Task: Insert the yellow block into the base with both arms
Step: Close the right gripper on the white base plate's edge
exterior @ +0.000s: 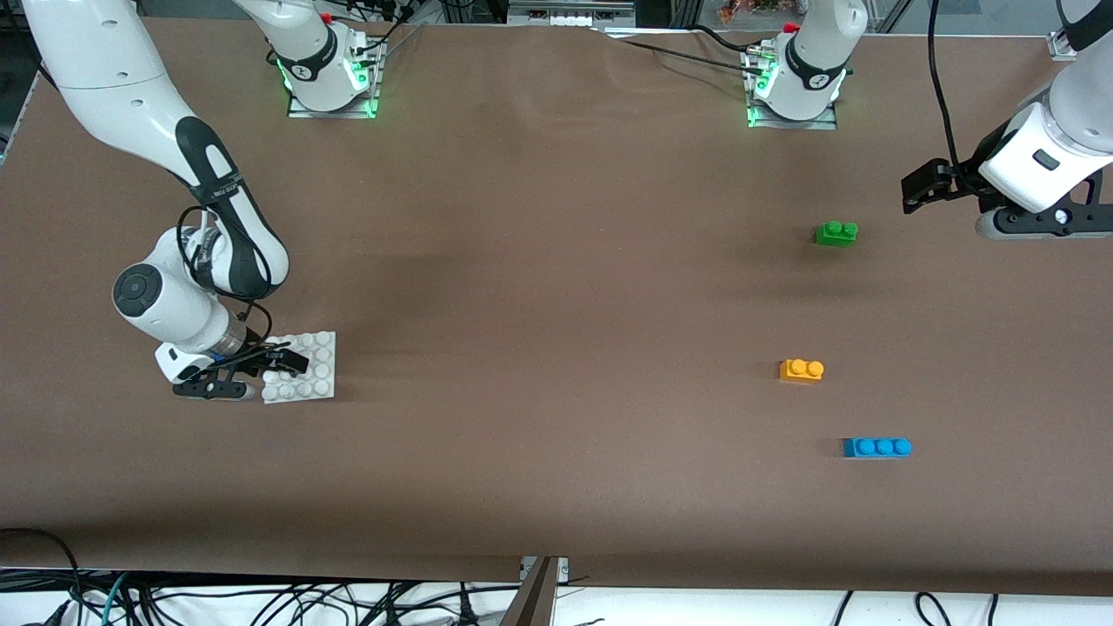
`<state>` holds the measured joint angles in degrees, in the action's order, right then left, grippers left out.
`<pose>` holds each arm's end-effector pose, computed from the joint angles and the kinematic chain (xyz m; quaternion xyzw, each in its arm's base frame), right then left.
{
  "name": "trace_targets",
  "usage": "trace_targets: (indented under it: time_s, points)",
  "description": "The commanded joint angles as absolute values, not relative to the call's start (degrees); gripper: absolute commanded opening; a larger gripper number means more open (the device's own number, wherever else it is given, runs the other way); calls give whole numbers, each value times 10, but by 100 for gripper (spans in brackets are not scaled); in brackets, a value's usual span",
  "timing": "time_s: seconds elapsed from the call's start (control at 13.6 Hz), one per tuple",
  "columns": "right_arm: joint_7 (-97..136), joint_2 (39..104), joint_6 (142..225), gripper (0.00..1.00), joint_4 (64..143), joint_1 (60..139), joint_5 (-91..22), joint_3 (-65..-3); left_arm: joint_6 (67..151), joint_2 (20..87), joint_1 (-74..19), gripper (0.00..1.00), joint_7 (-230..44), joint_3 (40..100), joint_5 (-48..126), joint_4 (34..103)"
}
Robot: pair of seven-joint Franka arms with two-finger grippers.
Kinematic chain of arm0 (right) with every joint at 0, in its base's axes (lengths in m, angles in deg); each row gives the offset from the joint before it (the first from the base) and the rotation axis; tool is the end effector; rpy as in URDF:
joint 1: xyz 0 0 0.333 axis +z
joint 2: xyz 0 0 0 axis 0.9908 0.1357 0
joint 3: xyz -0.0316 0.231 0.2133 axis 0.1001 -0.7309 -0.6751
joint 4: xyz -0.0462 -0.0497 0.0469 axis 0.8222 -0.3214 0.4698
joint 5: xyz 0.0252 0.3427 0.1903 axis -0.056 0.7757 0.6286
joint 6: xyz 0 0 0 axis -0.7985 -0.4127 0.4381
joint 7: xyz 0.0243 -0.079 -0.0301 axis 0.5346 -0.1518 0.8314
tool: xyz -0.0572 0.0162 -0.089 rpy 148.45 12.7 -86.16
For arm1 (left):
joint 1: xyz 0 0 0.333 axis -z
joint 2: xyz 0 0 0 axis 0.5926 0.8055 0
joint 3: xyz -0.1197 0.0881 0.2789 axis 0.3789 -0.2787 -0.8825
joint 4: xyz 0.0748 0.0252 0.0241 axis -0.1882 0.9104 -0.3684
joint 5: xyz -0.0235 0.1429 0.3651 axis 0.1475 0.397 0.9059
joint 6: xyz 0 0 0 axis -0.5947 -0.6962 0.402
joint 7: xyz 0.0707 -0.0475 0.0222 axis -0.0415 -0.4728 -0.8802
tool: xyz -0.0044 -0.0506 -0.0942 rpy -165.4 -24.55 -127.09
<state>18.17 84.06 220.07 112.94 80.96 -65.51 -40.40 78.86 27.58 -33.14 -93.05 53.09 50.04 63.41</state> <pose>0.6426 -0.0078 0.1752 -0.9974 0.0189 -0.0628 0.0291 0.5402 -0.0406 0.5855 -0.9974 -0.0133 0.0659 0.0249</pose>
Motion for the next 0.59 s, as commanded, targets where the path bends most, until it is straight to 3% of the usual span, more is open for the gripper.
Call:
trace_targets:
  time_s: [0.0, 0.07, 0.51]
  points:
    - [208, 844, 2198, 93, 1117, 807, -653, -408, 780, 274, -335, 100, -921, 531, 486, 629]
    - [211, 843, 2197, 92, 1117, 807, -653, -408, 780, 274, -336, 100, -921, 531, 486, 629]
    - [204, 844, 2197, 65, 1117, 808, -651, -417, 780, 274, -336, 100, -921, 531, 486, 629]
